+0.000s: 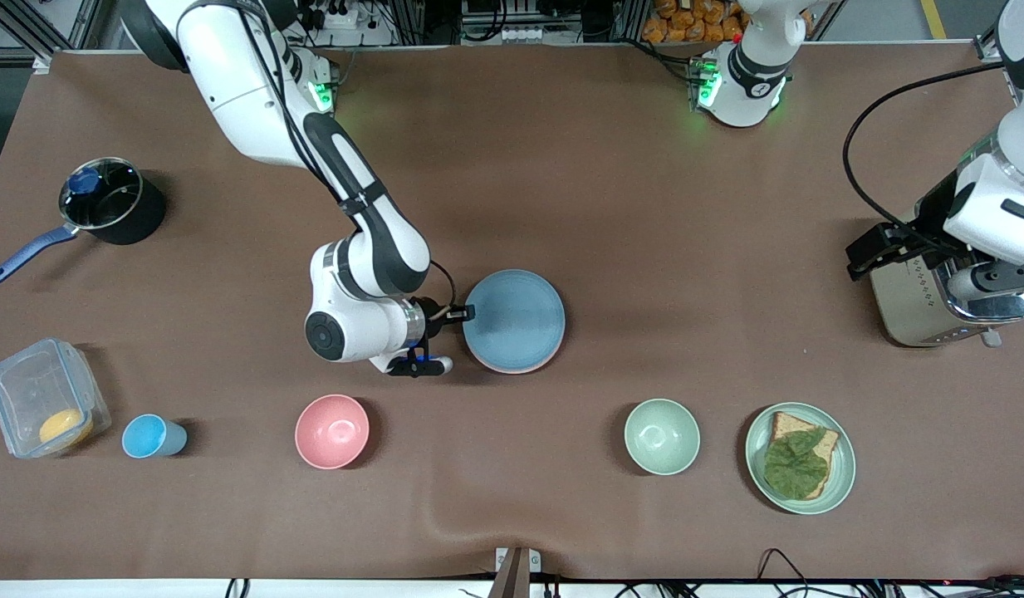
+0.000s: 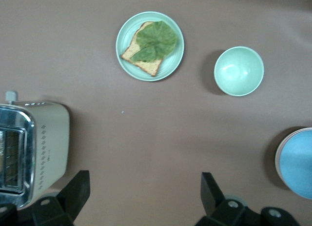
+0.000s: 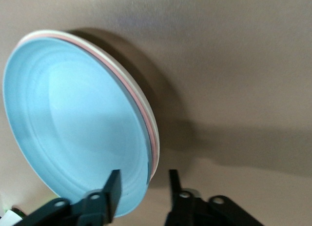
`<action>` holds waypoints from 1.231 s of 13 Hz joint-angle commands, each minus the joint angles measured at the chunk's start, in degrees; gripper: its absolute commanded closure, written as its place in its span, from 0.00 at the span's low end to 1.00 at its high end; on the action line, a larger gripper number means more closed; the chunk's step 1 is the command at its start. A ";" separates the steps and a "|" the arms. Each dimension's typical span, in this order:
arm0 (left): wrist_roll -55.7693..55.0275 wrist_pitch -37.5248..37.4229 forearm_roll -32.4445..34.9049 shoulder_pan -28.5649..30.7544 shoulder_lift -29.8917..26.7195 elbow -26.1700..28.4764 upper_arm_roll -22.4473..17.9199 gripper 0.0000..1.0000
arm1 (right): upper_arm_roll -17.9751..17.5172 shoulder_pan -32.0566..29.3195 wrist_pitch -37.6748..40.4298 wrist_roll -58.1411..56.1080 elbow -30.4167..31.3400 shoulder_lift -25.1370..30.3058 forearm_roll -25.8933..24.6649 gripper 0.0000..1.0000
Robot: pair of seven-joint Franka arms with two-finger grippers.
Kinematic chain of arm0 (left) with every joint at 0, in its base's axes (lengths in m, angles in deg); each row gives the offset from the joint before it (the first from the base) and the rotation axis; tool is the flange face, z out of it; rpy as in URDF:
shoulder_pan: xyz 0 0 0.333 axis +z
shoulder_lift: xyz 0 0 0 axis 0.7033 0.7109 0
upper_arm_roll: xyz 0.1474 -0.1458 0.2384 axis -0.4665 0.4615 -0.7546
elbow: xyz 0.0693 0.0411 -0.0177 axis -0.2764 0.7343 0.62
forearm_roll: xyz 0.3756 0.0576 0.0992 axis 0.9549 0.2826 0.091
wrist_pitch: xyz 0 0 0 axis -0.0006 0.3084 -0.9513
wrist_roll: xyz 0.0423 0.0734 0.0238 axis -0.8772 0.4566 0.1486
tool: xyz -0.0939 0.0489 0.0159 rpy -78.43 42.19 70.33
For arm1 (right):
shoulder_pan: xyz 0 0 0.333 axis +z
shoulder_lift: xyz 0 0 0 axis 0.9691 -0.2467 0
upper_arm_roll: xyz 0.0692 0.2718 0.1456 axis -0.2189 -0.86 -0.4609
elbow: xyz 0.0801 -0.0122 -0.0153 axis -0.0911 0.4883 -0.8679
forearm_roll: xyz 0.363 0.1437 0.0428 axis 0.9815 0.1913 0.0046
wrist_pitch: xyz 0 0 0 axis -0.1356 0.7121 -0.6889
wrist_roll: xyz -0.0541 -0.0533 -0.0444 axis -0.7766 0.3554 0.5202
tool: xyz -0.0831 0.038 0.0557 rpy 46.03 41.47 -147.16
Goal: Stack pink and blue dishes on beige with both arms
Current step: 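Open the right gripper and withdraw it from the stacked plates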
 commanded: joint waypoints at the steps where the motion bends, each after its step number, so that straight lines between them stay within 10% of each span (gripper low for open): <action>1: 1.74 -1.13 -0.89 -8.46 -1.89 1.07 -9.31 0.00 | 0.50 -1.93 1.02 -0.50 -2.95 0.50 0.69 0.00; 6: 3.14 -1.13 -2.56 -17.97 -3.12 2.38 -20.32 0.00 | 1.55 -10.27 11.10 -0.59 -2.78 4.54 -6.23 0.00; 16: 6.22 -1.13 -5.38 -12.54 -3.21 2.65 -17.62 0.00 | 1.55 -24.96 20.27 -4.99 3.37 22.72 -28.40 0.00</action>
